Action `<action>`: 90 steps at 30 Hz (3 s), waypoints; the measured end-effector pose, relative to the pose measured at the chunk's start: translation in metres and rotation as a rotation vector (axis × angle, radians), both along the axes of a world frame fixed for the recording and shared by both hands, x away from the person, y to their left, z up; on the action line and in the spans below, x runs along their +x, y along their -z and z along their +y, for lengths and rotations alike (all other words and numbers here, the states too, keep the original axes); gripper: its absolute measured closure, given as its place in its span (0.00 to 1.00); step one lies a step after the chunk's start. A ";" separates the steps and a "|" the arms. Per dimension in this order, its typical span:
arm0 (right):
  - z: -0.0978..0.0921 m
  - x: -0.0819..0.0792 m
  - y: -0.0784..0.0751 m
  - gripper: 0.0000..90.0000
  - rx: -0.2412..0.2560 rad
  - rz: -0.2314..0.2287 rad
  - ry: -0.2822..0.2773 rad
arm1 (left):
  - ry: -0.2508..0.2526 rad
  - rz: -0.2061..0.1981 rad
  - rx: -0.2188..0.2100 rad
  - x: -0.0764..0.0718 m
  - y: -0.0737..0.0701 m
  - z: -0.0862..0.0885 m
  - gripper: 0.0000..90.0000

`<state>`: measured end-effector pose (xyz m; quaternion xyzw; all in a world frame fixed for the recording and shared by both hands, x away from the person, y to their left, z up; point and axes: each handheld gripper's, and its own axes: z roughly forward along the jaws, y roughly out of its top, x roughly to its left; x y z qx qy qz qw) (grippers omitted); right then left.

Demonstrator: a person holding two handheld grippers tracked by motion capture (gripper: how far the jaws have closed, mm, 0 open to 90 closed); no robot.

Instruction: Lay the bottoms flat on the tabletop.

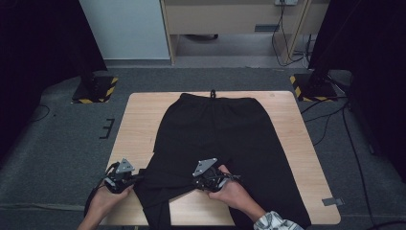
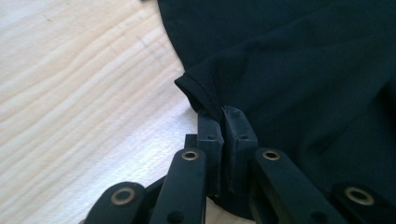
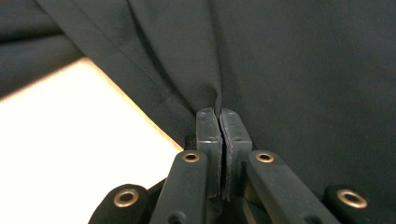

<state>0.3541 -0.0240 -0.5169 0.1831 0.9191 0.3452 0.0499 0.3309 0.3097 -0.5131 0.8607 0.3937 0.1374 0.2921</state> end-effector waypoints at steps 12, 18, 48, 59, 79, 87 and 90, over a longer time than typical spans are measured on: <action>-0.017 0.011 -0.011 0.68 0.088 -0.053 0.106 | 0.008 -0.096 -0.095 -0.024 -0.017 -0.043 0.42; -0.032 0.019 -0.013 0.69 0.094 -0.076 0.165 | 0.037 -0.029 -0.031 -0.020 0.005 -0.049 0.61; -0.039 0.051 -0.013 0.47 0.099 -0.087 0.261 | -0.054 -0.043 -0.033 0.031 0.007 -0.028 0.42; -0.027 0.052 -0.005 0.55 0.069 -0.059 0.214 | 0.000 -0.001 -0.033 0.010 0.003 -0.029 0.96; -0.103 0.043 -0.037 0.30 0.093 -0.166 0.341 | 0.046 -0.001 0.004 -0.047 -0.012 -0.013 0.68; -0.156 0.053 -0.033 0.26 0.090 -0.162 0.477 | -0.100 -0.146 -0.061 0.035 -0.023 -0.021 0.49; -0.169 0.055 -0.028 0.29 0.079 -0.145 0.510 | -0.165 -0.190 -0.078 0.078 -0.025 -0.030 0.45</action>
